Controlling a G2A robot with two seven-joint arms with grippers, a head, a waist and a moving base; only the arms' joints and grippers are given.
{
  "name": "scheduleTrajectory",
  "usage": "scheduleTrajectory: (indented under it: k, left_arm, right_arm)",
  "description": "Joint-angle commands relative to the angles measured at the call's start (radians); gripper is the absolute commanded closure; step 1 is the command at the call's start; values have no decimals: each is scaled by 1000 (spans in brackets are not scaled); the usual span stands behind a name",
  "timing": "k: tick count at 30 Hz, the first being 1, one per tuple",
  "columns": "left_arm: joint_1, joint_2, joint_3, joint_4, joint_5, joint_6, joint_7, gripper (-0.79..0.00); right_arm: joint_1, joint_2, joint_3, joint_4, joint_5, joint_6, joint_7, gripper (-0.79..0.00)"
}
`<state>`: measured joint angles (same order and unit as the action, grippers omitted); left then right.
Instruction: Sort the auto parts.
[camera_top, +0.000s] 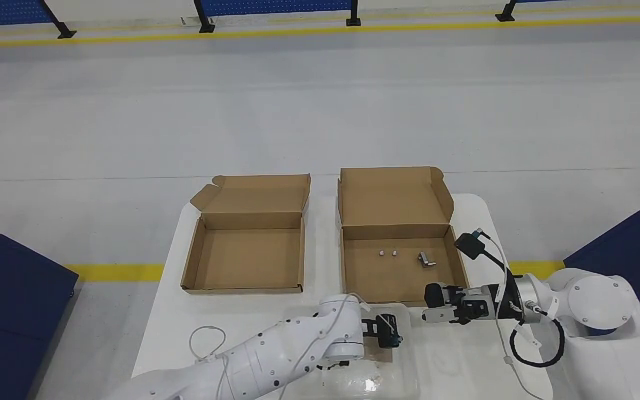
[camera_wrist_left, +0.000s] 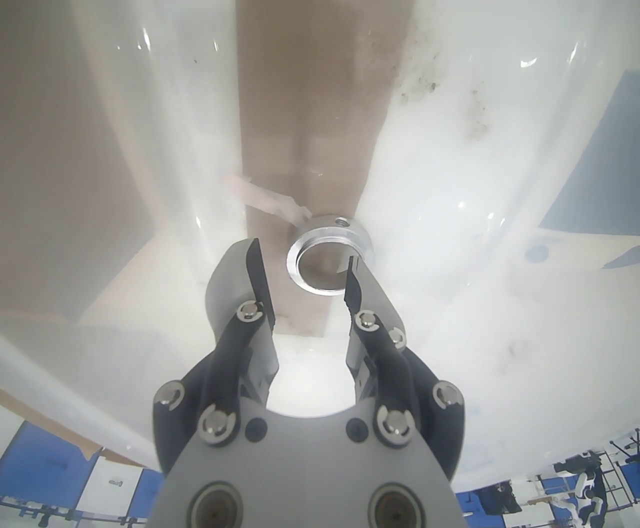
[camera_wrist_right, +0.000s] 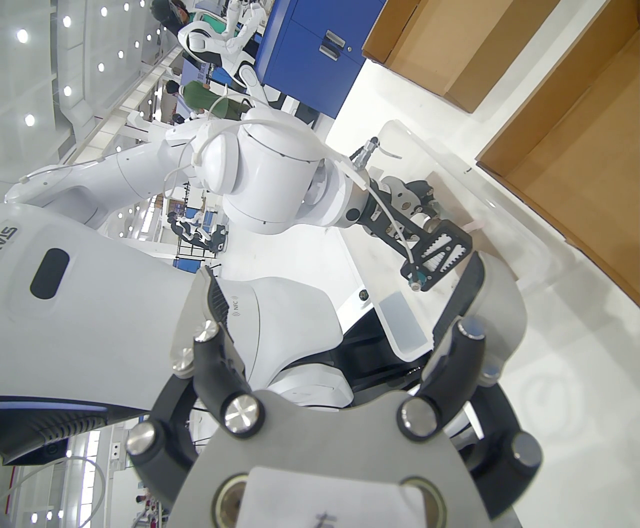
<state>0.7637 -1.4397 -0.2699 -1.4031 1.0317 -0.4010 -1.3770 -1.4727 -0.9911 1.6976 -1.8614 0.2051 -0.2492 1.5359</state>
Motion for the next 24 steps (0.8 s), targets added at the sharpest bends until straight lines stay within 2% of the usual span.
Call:
scheduleTrajectory:
  k: [1,15,22,24]
  left_arm:
    - [1,-4,1,6,3,2,-3,-311]
    - [2,-31,3,52,6,-13,-7,-296]
    - [6,-38,0,63,9,-23,-6,-265]
    - [7,-39,-3,65,10,-26,-5,-231]
  right_arm:
    - [0,0,0,0,0,0,0,-785]
    - [0,0,0,0,0,0,0,-785]
    - [0,0,0,0,0,0,0,-785]
    - [0,0,0,0,0,0,0,-785]
